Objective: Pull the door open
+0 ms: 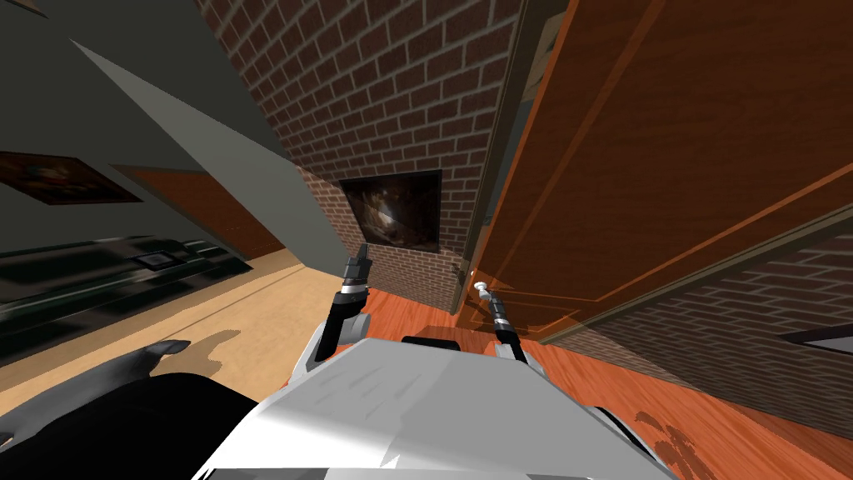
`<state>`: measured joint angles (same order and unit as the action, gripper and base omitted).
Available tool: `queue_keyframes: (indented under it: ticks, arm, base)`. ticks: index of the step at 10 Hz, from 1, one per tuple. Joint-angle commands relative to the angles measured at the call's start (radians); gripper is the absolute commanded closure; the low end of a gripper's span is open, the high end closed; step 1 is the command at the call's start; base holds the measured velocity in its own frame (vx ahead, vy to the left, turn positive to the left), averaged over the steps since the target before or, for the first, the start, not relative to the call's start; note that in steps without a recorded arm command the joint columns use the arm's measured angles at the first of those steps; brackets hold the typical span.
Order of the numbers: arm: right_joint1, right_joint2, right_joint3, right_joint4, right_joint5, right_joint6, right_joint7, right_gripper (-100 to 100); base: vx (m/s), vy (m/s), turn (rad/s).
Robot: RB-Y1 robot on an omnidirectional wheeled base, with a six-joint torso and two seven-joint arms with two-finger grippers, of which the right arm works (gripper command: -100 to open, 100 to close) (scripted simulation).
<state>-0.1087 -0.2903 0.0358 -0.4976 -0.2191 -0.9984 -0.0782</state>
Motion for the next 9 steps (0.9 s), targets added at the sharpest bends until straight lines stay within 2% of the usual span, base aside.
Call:
queue_keyframes:
  ticks: [1,2,3,4,5,8,9]
  arm:
    - [0.035,0.028,0.022,-0.050,0.005,0.040,-0.020,100]
    - [0.035,0.028,0.022,-0.045,0.005,0.040,-0.020,100]
    - [0.035,0.028,0.022,-0.085,0.005,0.040,-0.020,100]
    - [0.032,0.034,0.023,-0.088,-0.006,0.045,-0.060,100]
    - [0.032,0.034,0.023,-0.077,-0.006,0.045,-0.062,100]
    - [0.032,0.034,0.023,-0.088,-0.006,0.045,-0.062,100]
    - [0.029,0.039,0.024,-0.090,-0.016,0.051,-0.103,100]
  base:
    - [-0.039,-0.022,0.061]
    - [-0.019,-0.026,0.032]
    - [-0.016,0.008,-0.010]
    - [-0.036,-0.002,0.061]
    - [-0.035,-0.021,0.065]
    - [-0.005,-0.006,-0.013]
    - [-0.036,-0.019,0.087]
